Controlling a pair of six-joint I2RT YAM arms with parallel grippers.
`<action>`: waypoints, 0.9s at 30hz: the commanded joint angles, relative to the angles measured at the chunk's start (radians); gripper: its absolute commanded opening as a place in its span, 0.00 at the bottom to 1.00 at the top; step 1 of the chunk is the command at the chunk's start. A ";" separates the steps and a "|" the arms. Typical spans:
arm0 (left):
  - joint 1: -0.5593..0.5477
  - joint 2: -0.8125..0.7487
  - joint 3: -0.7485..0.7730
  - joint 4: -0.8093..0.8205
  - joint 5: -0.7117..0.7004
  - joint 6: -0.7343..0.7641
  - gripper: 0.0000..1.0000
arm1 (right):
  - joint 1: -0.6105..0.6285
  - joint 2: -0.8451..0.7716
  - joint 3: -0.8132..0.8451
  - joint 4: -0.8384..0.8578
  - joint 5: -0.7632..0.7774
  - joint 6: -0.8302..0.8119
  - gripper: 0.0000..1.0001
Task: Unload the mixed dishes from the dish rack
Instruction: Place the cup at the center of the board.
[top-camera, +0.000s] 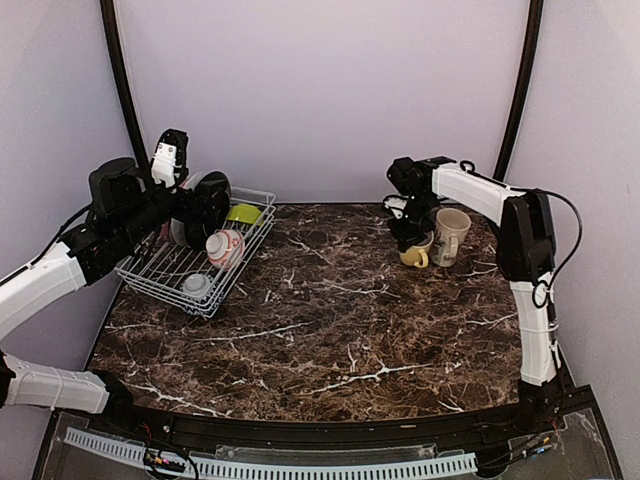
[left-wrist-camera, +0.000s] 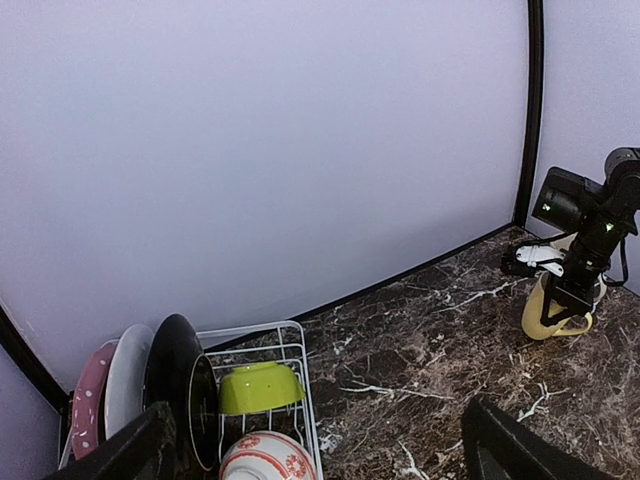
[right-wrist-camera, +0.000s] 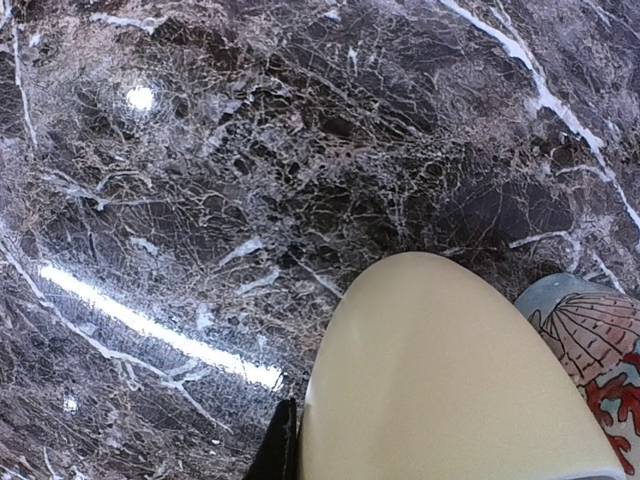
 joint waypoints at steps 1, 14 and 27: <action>0.002 -0.003 0.000 -0.013 0.011 -0.003 0.99 | -0.011 0.022 0.083 -0.009 -0.018 -0.001 0.00; 0.002 -0.002 0.004 -0.019 0.015 -0.007 0.99 | -0.037 0.074 0.095 -0.018 -0.006 0.008 0.04; 0.002 -0.016 0.000 -0.010 0.023 -0.012 0.99 | -0.047 0.073 0.151 -0.038 -0.027 0.011 0.33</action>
